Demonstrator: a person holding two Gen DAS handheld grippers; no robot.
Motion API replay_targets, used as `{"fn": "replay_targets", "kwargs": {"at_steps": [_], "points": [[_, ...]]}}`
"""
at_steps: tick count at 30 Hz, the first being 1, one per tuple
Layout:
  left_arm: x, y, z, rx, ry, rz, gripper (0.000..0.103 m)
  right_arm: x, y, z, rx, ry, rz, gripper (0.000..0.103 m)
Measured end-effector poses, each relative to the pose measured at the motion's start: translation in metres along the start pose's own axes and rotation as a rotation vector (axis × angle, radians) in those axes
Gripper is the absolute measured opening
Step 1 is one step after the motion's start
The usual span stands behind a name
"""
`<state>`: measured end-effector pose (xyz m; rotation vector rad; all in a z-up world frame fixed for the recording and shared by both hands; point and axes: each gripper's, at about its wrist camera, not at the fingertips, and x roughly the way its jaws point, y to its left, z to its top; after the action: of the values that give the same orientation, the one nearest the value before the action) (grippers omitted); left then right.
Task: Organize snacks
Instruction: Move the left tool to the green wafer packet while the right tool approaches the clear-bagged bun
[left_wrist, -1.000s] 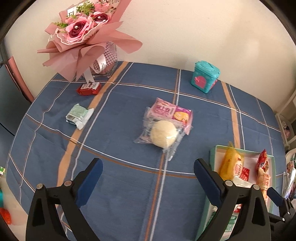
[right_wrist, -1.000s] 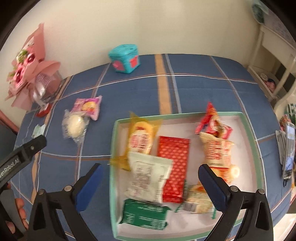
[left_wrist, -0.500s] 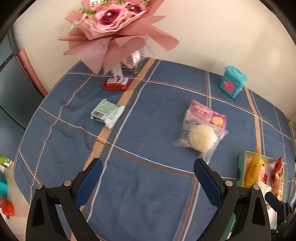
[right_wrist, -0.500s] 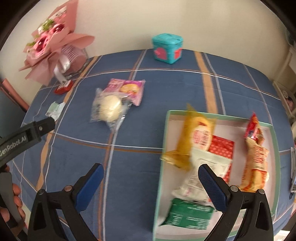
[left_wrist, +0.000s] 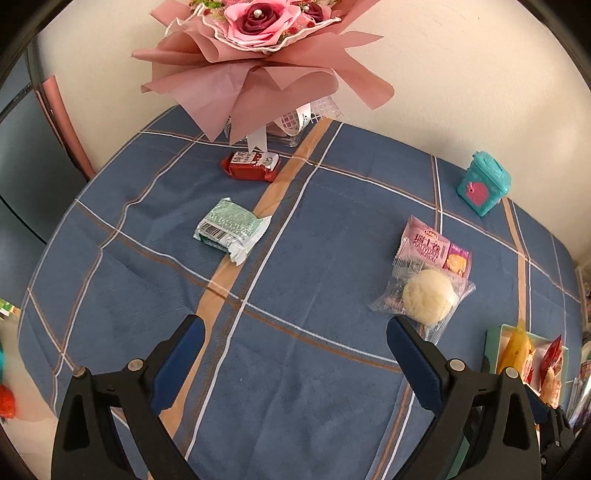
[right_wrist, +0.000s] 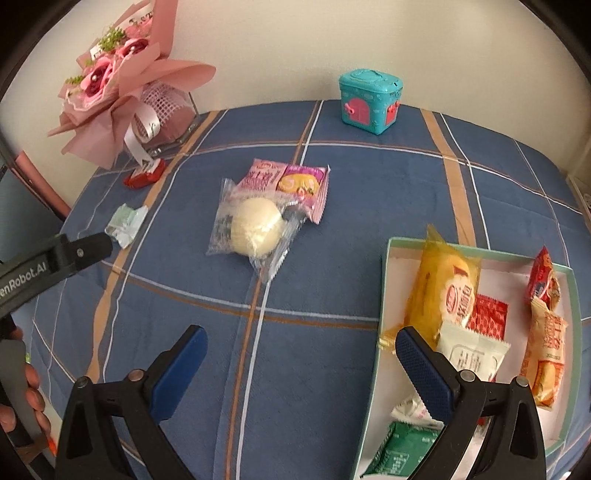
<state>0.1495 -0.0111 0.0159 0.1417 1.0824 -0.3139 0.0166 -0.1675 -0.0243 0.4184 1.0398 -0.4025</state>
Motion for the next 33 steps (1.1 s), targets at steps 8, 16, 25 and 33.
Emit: {"fn": "replay_targets", "kwargs": {"at_steps": [8, 16, 25, 33], "points": [[0.012, 0.009, 0.017, 0.003, 0.000, -0.046, 0.099, 0.013, 0.000, 0.011, 0.042, -0.001, 0.047, 0.103], [0.033, 0.039, 0.041, 0.034, 0.027, -0.074, 0.099, 0.019, 0.004, 0.026, 0.055, -0.007, 0.058, 0.103], [0.065, 0.069, 0.065, 0.042, 0.064, -0.045, 0.099, 0.038, 0.009, 0.044, 0.074, 0.021, 0.084, 0.103], [0.098, 0.069, 0.083, 0.136, 0.064, -0.016, 0.099, 0.069, 0.021, 0.061, 0.058, 0.057, 0.085, 0.103]]}}
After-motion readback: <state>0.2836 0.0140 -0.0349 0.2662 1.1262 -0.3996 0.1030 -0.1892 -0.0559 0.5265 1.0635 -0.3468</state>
